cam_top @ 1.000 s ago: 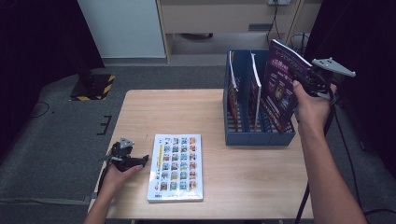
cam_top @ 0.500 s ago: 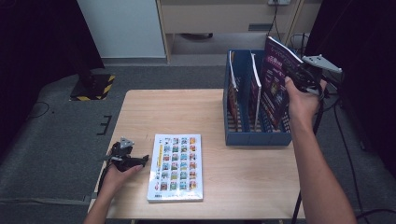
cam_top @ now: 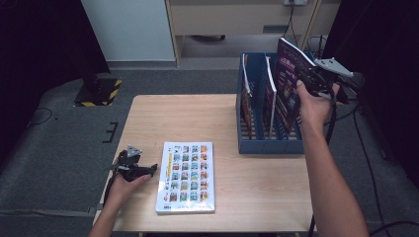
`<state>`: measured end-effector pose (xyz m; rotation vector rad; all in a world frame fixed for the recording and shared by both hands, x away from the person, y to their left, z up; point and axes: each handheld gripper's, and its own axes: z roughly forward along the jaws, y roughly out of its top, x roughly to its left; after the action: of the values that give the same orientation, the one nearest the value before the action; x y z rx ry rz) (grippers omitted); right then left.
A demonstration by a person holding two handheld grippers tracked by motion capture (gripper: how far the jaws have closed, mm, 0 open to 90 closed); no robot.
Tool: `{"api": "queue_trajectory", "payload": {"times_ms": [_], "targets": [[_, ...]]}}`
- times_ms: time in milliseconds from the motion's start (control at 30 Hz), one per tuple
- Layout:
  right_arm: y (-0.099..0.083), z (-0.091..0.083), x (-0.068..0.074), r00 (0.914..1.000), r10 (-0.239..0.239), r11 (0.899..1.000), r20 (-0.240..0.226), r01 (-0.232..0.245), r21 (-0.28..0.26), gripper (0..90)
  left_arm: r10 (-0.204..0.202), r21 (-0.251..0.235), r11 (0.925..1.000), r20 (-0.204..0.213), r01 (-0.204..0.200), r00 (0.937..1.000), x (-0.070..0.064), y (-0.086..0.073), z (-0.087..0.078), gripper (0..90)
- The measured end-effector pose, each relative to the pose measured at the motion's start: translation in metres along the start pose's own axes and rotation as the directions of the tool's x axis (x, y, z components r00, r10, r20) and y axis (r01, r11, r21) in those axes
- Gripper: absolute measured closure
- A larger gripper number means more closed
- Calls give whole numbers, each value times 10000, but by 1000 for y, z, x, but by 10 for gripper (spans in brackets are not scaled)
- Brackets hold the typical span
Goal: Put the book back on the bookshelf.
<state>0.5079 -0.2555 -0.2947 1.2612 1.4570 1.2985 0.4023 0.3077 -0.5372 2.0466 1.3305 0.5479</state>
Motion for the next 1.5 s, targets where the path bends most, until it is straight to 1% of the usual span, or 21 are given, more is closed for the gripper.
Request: {"api": "queue_trajectory", "payload": {"times_ms": [233, 333, 433, 633, 800, 1100, 1200, 1433, 1500], "targets": [[-4, 7, 1, 9997, 211, 9997, 104, -210, -89, 842, 0, 1, 10000, -1, 0, 10000, 0, 0, 0, 0], [-8, 11, 6, 10000, 58, 10000, 33, -58, -65, 842, 3, 4, 10000, -1, -3, 10000, 0, 0, 0, 0], [-10, 13, 9, 10000, -11, 10000, 73, 11, -9, 842, 4, 3, 10000, -2, -4, 10000, 0, 0, 0, 0], [-18, 21, 13, 9999, 59, 10000, 103, -58, -49, 842, 1, 2, 10000, -1, -1, 10000, 0, 0, 0, 0], [-24, 28, 16, 10000, -23, 10000, 94, 23, 12, 842, -1, 0, 10000, -2, 1, 10000, 0, 0, 0, 0], [-28, 32, 16, 9999, -93, 9999, 42, 93, -46, 842, 3, 5, 10000, 6, -3, 10000, 0, 0, 0, 0], [-33, 33, 14, 9999, 77, 9999, 66, -77, -76, 842, 5, 7, 10000, 4, -5, 10000, 0, 0, 0, 0], [-44, 36, 11, 10000, 71, 9999, 59, -72, 83, 841, 10, 6, 10000, 5, -10, 10000, 0, 0, 0, 0], [-46, 37, 11, 10000, 68, 10000, 71, -69, 38, 841, 8, 4, 10000, 4, -8, 10000, 0, 0, 0, 0]]}}
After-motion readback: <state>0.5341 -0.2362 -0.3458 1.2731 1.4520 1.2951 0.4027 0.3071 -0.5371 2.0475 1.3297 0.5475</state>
